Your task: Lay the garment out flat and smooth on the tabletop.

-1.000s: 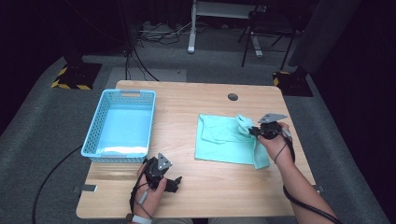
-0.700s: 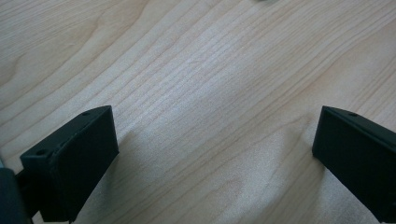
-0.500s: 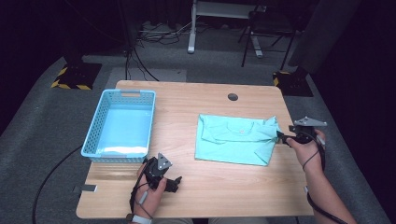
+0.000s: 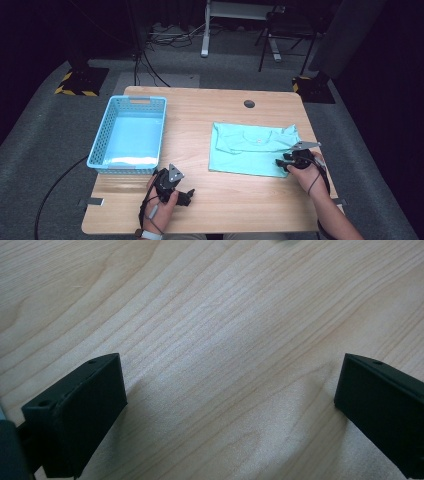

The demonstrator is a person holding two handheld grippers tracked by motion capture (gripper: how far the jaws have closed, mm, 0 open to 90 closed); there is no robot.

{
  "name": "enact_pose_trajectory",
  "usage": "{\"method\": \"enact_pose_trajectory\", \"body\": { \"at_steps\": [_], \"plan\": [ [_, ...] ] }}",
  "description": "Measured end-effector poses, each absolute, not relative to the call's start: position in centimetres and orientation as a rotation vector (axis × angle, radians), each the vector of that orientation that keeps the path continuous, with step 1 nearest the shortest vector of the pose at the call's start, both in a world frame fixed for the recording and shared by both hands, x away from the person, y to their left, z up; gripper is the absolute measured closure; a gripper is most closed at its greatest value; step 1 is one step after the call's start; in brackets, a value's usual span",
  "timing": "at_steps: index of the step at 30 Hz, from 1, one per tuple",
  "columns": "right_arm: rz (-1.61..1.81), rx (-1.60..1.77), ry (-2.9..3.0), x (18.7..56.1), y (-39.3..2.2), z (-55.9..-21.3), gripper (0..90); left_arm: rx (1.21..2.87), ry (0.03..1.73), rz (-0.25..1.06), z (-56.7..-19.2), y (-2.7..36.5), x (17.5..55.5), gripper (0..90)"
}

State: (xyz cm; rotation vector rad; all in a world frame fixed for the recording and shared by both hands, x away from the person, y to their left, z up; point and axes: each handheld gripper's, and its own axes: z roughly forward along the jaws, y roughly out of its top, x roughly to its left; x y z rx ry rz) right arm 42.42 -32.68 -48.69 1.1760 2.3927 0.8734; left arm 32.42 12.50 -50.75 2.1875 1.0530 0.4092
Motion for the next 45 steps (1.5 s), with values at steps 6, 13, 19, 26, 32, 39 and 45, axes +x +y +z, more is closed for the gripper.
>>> {"method": "enact_pose_trajectory", "body": {
  "at_steps": [6,13,19,26,32,39,45],
  "plan": [
    [0.854,1.16,2.389,41.8,-33.8,-47.8,90.0,2.186,1.054,0.408,-50.8,12.5,32.4,0.0],
    [0.9,1.199,2.33,41.0,-35.1,-46.9,75.2,2.187,1.055,0.409,-50.7,12.5,32.4,0.0],
    [0.982,1.197,2.355,41.4,-32.3,-48.1,55.3,2.186,1.057,0.408,-50.7,12.5,32.4,0.0],
    [0.895,1.163,2.397,41.8,-31.7,-48.8,86.0,2.188,1.055,0.408,-50.7,12.5,32.5,0.0],
    [0.939,1.178,2.311,40.9,-33.3,-47.8,87.2,2.189,1.056,0.409,-50.7,12.5,32.5,0.0],
    [1.041,1.27,2.174,38.3,-37.7,-46.4,87.1,2.186,1.059,0.41,-50.7,12.5,32.4,0.0],
    [0.999,1.488,2.037,35.5,-42.0,-47.7,69.3,2.186,1.059,0.409,-50.7,12.5,32.5,0.0]
  ]
}}
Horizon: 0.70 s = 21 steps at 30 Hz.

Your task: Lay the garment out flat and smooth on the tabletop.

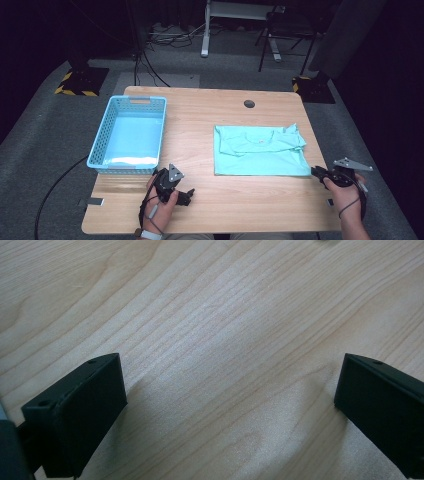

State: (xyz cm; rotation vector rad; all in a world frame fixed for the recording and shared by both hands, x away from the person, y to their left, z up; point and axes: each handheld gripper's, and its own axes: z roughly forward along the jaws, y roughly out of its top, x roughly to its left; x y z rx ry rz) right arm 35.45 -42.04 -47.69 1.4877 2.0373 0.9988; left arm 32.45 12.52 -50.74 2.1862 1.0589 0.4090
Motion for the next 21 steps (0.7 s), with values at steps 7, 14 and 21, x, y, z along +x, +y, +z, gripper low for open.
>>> {"method": "enact_pose_trajectory", "body": {
  "at_steps": [7,14,21],
  "plan": [
    [0.939,1.363,2.0,36.2,-40.8,-46.5,51.0,2.188,1.058,0.411,-50.7,12.5,32.5,0.0],
    [0.983,1.216,2.171,39.7,-35.9,-46.8,38.9,2.188,1.06,0.413,-50.7,12.5,32.5,0.0],
    [1.004,1.146,2.279,42.4,-32.3,-48.5,29.2,2.182,1.074,0.416,-50.7,12.5,32.4,0.0]
  ]
}}
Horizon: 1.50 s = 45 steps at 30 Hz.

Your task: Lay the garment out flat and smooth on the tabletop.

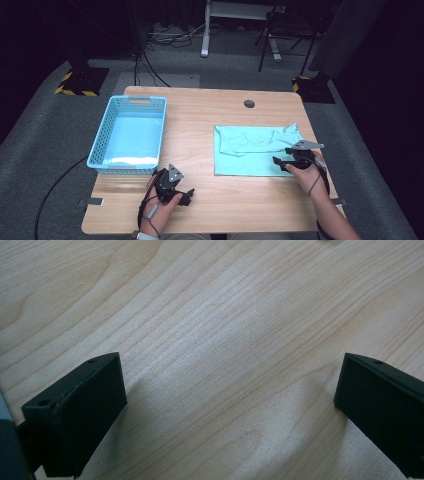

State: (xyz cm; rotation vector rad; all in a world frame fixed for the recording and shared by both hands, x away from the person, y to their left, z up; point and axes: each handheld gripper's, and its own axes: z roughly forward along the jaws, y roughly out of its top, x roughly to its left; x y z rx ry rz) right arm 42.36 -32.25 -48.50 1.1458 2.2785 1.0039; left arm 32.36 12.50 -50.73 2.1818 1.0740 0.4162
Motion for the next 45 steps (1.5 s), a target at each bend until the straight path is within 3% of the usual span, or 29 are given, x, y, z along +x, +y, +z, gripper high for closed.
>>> {"method": "enact_pose_trajectory", "body": {
  "at_steps": [5,9,12,20,32,45],
  "plan": [
    [0.996,1.075,2.351,43.4,-30.8,-49.5,22.5,2.178,1.086,0.422,-50.7,12.4,32.3,0.1],
    [1.037,1.065,2.379,43.2,-30.4,-50.3,25.4,2.17,1.094,0.427,-50.7,12.4,32.1,0.8],
    [1.063,1.037,2.383,42.5,-30.5,-50.4,26.6,2.155,1.084,0.423,-50.6,12.3,32.0,6.5],
    [1.09,0.955,2.439,40.2,-30.2,-50.4,28.0,2.157,1.069,0.455,-49.9,11.5,32.0,8.0],
    [1.131,0.843,2.519,36.6,-30.0,-50.5,28.4,2.17,0.968,0.474,-47.9,8.2,33.0,15.1],
    [1.146,0.972,2.356,35.9,-34.6,-48.2,32.9,2.175,0.907,0.449,-47.8,3.6,37.5,27.3]
  ]
}}
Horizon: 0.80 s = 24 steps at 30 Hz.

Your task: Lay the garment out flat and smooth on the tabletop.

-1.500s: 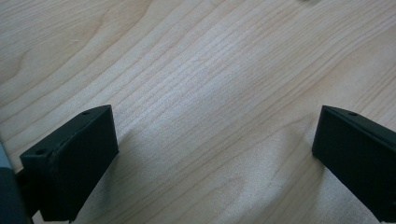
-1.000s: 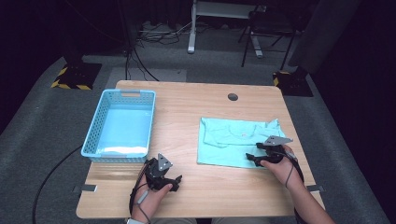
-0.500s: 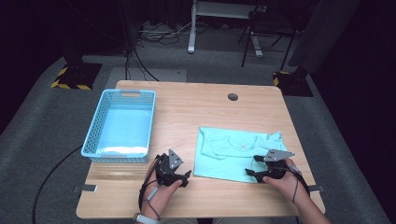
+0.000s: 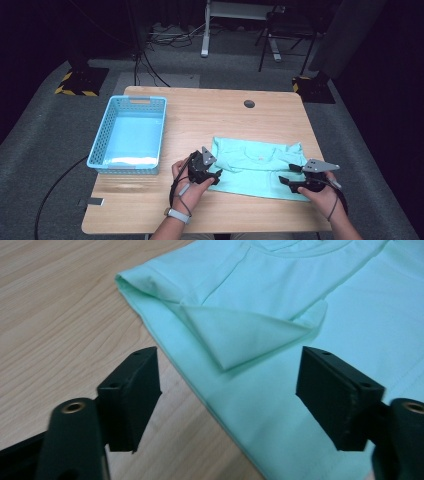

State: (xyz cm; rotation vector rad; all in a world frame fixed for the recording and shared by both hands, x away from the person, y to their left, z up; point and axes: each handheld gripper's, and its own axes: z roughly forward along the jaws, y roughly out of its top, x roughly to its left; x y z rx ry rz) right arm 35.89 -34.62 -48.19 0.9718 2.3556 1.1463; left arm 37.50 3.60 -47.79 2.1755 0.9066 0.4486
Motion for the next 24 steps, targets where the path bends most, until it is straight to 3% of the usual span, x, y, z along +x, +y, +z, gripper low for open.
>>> {"method": "enact_pose_trajectory", "body": {
  "at_steps": [4,8,9,14,15,16,17,18,24],
  "plan": [
    [1.108,1.075,2.278,36.1,-36.9,-47.8,34.8,2.189,0.884,0.424,-48.3,2.6,39.0,36.6],
    [1.072,1.138,2.221,36.5,-38.5,-47.8,36.9,2.218,0.885,0.411,-49.1,1.7,40.3,38.2],
    [1.036,1.16,2.198,37.0,-39.3,-47.9,39.6,2.225,0.886,0.405,-49.3,1.5,40.6,45.4],
    [1.003,1.192,2.219,39.2,-40.3,-48.4,48.1,2.229,0.861,0.373,-49.4,0.6,41.2,64.5],
    [1.005,1.197,2.227,39.4,-40.2,-48.4,53.4,2.227,0.854,0.366,-49.4,0.5,41.2,68.6],
    [1.004,1.199,2.254,39.7,-40.1,-48.5,62.1,2.223,0.854,0.367,-49.3,0.4,41.1,72.4],
    [0.975,1.187,2.302,39.8,-39.8,-48.5,76.6,2.214,0.856,0.352,-49.1,0.4,40.8,79.6],
    [0.962,1.179,2.313,39.7,-39.7,-48.5,82.2,2.208,0.86,0.346,-49.0,0.4,40.6,81.4],
    [0.996,1.154,2.289,38.2,-39.7,-47.6,86.7,2.217,0.813,0.373,-48.1,0.8,38.5,82.6]
  ]
}}
